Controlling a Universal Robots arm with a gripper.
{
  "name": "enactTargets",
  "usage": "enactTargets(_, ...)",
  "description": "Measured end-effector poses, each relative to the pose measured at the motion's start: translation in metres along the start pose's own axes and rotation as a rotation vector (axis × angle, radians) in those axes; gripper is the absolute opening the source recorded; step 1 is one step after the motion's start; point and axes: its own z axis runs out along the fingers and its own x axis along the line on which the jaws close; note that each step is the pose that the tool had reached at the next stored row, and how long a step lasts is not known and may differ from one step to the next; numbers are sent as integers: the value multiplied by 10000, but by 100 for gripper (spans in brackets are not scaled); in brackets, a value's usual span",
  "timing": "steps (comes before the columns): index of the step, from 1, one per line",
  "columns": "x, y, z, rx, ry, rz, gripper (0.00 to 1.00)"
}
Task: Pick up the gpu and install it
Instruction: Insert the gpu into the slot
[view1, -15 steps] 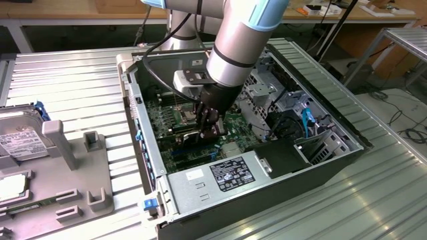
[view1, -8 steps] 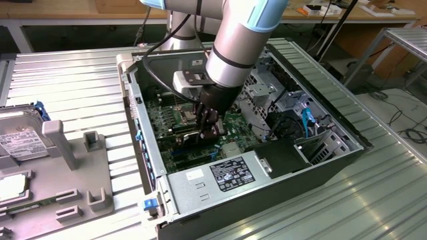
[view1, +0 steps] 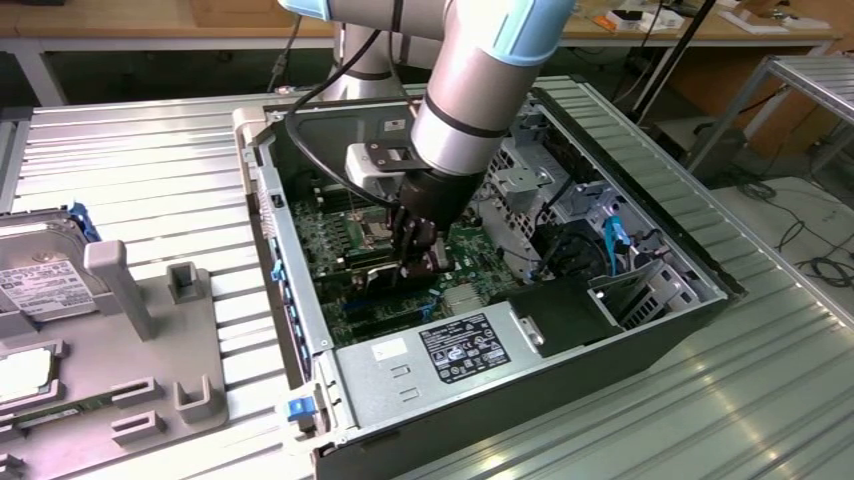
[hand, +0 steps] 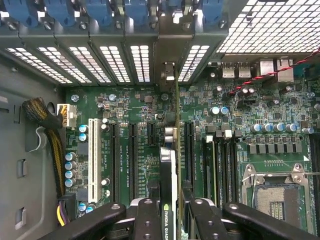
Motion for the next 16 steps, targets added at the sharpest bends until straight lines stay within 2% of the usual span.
enactTargets(2, -2, -1, 11, 10, -26, -1, 28)
enactTargets(3, -1, 0, 7, 7, -15, 1, 34)
enactTargets(4, 0, 1, 0, 0, 0, 2, 34)
enactTargets(5, 0, 0, 1, 1, -3, 0, 40)
enactTargets(6, 0, 0, 0, 0, 1, 0, 40)
enactTargets(8, 0, 0, 0, 0, 0, 0, 52)
enactTargets(9, 0, 0, 0, 0, 0, 0, 52)
enactTargets(10, -1, 0, 0, 0, 0, -1, 58)
enactTargets(11, -3, 0, 1, 1, -1, -1, 57)
enactTargets(12, -3, 0, 0, 0, 0, 0, 51)
enactTargets(13, -3, 0, 0, 0, 1, 0, 51)
enactTargets(14, -3, 0, 0, 0, 0, 0, 44)
enactTargets(16, -3, 2, -8, 0, 0, 20, 44)
